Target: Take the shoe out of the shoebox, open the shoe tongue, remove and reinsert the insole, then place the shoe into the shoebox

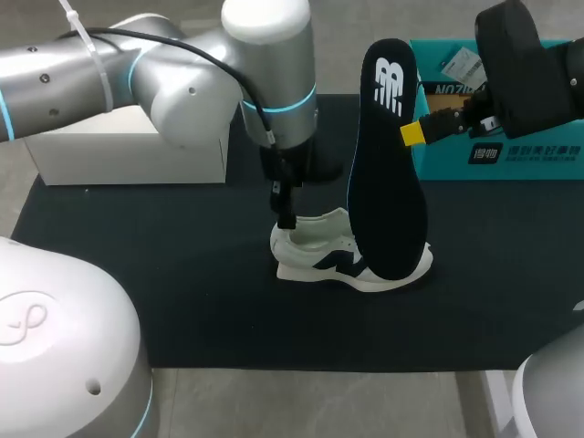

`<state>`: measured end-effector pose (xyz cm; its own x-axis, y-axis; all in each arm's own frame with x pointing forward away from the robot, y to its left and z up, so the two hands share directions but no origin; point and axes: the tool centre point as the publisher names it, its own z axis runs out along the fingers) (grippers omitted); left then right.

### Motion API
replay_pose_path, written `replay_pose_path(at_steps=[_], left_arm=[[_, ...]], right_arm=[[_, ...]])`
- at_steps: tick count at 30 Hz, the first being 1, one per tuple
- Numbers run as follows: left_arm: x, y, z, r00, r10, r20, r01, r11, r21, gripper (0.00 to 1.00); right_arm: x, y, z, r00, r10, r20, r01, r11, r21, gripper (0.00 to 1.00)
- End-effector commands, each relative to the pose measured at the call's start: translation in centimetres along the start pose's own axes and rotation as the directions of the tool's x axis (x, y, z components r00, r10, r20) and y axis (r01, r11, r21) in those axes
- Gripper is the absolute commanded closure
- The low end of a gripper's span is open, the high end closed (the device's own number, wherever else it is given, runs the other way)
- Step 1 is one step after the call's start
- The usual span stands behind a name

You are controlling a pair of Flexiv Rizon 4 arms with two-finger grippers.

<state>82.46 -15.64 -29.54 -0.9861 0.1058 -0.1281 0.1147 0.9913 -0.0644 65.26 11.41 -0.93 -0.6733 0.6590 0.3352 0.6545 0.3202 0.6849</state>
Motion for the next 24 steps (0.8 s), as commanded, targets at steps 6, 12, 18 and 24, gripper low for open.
replay_pose_path(at_steps=[6,12,18,24], left_arm=[[-3.3,-5.5,3.2,0.998,-0.062,-0.007,0.061,0.993,-0.1,0.0],[-3.3,-7.1,5.5,0.999,-0.034,-0.029,0.031,0.996,-0.083,0.0],[-3.6,-7.4,7.0,0.998,-0.03,-0.048,0.027,0.998,-0.057,0.0],[-4.1,-7.1,8.4,0.998,-0.037,-0.057,0.036,0.999,-0.025,0.0]], right_arm=[[0.0,0.3,0.3,1.0,0.002,0.0,-0.002,1.0,0.005,1.0],[0.0,0.3,0.3,1.0,0.002,0.0,-0.002,1.0,0.005,1.0],[0.0,0.3,0.3,1.0,0.002,0.0,-0.002,1.0,0.005,1.0],[0.0,0.3,0.3,1.0,0.002,0.0,-0.002,1.0,0.005,1.0]])
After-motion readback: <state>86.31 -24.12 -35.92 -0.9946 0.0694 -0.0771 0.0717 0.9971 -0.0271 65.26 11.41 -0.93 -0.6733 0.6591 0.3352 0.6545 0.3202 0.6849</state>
